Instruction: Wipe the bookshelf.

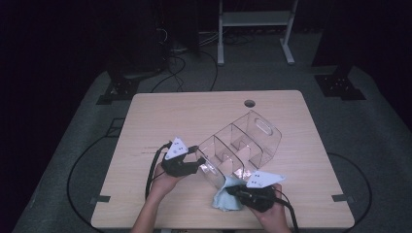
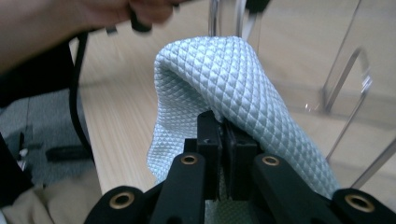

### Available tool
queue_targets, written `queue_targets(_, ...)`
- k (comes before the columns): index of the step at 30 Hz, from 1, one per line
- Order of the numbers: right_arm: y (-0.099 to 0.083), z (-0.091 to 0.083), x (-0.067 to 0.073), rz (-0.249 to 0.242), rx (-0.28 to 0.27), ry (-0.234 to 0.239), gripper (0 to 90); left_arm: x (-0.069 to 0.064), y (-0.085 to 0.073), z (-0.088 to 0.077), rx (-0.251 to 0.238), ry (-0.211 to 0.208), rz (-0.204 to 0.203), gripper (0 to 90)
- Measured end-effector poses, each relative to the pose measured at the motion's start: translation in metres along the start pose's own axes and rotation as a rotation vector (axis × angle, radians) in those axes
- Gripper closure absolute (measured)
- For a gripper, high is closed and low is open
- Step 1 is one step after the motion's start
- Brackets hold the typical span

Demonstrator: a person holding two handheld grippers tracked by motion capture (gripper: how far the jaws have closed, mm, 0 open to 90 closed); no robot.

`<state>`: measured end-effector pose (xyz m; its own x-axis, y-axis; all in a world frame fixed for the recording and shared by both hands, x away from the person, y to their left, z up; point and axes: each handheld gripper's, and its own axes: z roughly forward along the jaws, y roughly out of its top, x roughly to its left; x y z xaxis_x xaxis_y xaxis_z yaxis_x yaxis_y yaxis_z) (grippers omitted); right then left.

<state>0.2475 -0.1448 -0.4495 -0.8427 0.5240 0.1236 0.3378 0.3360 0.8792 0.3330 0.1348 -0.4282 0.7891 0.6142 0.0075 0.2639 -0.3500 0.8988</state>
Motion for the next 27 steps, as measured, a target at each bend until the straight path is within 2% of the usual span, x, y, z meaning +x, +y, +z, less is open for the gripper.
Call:
queue_targets(2, 0.007, -0.006, 0.001, -0.007, -0.032, 0.000, 85.9, 0.000, 0.000, 0.000, 0.003, 0.001, 0.004, 46.0)
queue_targets(4, 0.009, -0.008, 0.001, -0.009, -0.041, 0.000, 85.9, -0.001, 0.000, 0.000, 0.005, 0.002, 0.007, 45.9)
queue_targets(10, -0.009, 0.006, 0.000, 0.006, 0.032, -0.001, 85.9, 0.000, 0.000, 0.000, 0.002, 0.002, 0.008, 45.9)
queue_targets(12, -0.008, 0.007, 0.000, 0.003, 0.033, -0.002, 85.9, -0.001, 0.000, 0.000, 0.000, 0.001, 0.000, 45.9)
queue_targets(17, 0.009, -0.008, 0.003, -0.017, -0.041, -0.009, 86.0, 0.000, 0.000, 0.000, 0.004, 0.001, 0.005, 46.0)
queue_targets(19, 0.011, -0.010, 0.003, -0.024, -0.052, -0.011, 86.0, 0.000, 0.000, -0.001, 0.006, 0.002, 0.010, 45.9)
queue_targets(21, 0.007, -0.007, 0.003, -0.019, -0.038, -0.013, 85.9, -0.001, 0.000, -0.001, 0.007, 0.002, 0.009, 45.9)
queue_targets(27, -0.019, 0.017, -0.002, 0.009, 0.078, 0.003, 86.0, 0.000, 0.000, -0.001, 0.004, 0.001, 0.007, 45.9)
